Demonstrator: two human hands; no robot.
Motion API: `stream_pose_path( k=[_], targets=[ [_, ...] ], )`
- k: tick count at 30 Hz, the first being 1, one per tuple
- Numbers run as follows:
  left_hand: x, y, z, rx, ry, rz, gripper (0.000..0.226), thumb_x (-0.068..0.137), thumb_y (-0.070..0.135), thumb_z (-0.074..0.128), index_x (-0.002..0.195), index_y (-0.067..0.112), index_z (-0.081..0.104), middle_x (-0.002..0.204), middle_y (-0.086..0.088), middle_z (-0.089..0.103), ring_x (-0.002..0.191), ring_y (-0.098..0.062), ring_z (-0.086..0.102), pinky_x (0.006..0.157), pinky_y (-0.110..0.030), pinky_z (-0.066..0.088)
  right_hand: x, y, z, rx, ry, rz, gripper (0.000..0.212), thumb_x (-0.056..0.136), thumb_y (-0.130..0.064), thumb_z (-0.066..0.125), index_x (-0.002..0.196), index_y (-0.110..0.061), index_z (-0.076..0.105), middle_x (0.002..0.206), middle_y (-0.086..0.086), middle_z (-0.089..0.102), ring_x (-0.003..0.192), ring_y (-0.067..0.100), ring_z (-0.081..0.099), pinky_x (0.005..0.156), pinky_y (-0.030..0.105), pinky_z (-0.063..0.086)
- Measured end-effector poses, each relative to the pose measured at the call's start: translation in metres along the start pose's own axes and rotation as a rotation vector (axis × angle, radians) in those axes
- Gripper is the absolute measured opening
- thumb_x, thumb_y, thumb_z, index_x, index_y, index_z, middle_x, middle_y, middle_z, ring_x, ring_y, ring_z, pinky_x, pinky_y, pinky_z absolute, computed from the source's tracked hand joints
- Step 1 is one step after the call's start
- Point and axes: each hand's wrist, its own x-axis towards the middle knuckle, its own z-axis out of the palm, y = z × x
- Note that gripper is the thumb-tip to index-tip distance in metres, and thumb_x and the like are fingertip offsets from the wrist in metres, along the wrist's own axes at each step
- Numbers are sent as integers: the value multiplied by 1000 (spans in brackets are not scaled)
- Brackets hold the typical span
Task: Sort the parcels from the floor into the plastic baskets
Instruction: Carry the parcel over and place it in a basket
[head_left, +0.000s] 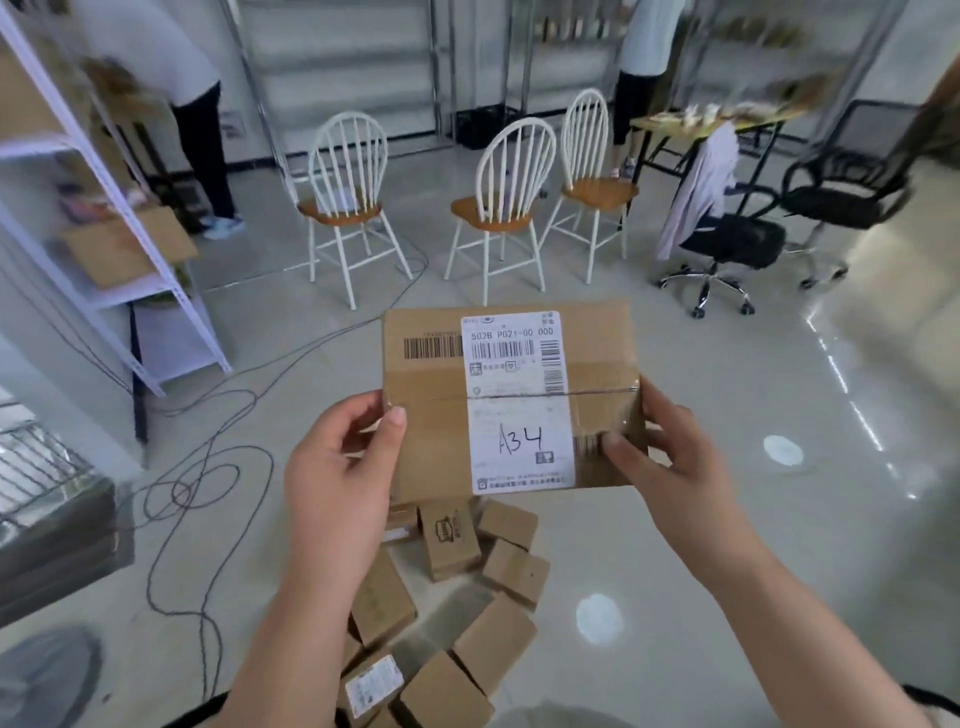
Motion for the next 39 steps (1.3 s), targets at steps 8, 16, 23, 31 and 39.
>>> stream_pose_path(
  k=[8,16,23,31,39],
  targets=[
    [-2,42,25,-75,-361,99,18,88,27,61,92,45,59,91,28,66,84,14,59,58,-6,45,-65,-31,-41,-38,305,22,53,89,-11,60,120,-54,51,110,-5,51,104,6,55,73,4,45],
    [-40,83,69,-213,-775,177,18,87,29,61,92,46,60,98,21,67,85,8,61,65,-18,46,-168,-50,-74,-70,708,90,62,89,-9,60,105,-67,49,111,-2,51,104,7,56,68,4,46],
    [-131,118,112,-347,-1096,171,15,86,26,63,93,39,64,98,13,69,84,0,64,68,-25,49,-279,-60,-111,-213,1031,230,63,86,-13,64,112,-69,46,112,-5,53,107,15,57,99,44,46],
    [-289,168,156,-444,-1409,234,17,88,21,62,102,31,63,94,16,67,83,4,63,66,-19,47,-428,-72,-159,-311,1358,357,59,87,-11,63,126,-52,46,114,-2,54,103,13,57,83,21,48],
    [-456,209,167,-559,-1769,288,24,88,14,63,93,38,61,90,15,69,81,5,64,69,-24,51,-563,-79,-175,-330,1691,495,58,89,-19,62,113,-64,35,113,-17,49,92,-18,50,65,-2,41]
  ],
)
